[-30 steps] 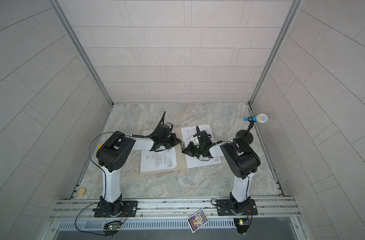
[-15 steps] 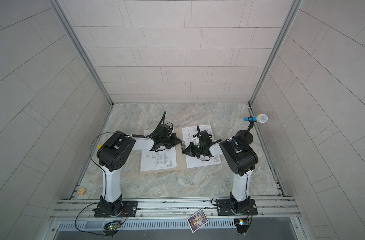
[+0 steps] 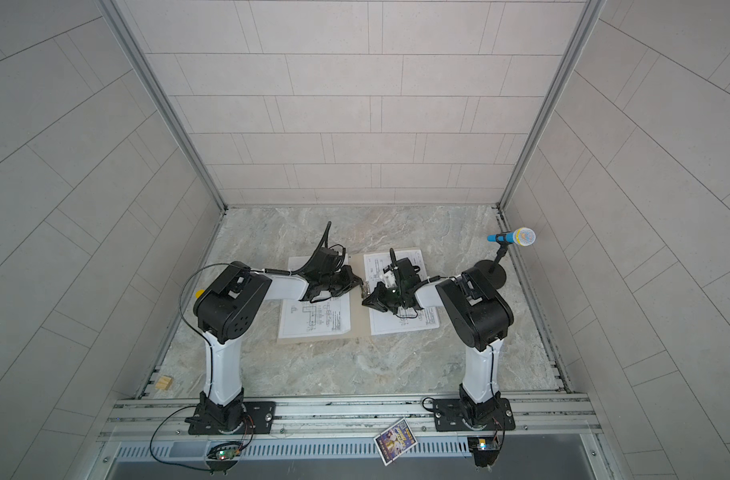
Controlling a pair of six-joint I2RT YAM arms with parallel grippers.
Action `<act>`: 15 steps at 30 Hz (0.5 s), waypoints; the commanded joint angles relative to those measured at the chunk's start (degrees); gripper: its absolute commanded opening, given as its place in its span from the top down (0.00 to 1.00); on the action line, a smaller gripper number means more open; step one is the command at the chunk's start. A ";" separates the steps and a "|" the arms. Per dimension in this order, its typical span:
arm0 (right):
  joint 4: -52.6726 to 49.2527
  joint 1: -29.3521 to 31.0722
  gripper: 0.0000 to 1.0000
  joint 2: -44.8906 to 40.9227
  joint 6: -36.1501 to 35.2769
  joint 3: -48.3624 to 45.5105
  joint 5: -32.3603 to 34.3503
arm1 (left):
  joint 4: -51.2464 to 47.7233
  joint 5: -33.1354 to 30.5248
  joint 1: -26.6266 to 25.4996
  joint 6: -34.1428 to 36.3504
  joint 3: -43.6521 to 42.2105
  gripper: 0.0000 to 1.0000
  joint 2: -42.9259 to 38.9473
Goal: Put the files into the folder
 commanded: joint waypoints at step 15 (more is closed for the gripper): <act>-14.81 0.07 0.65 -3.20 0.56 -1.31 11.12 | -7.14 -2.30 0.40 2.26 -1.01 0.93 1.42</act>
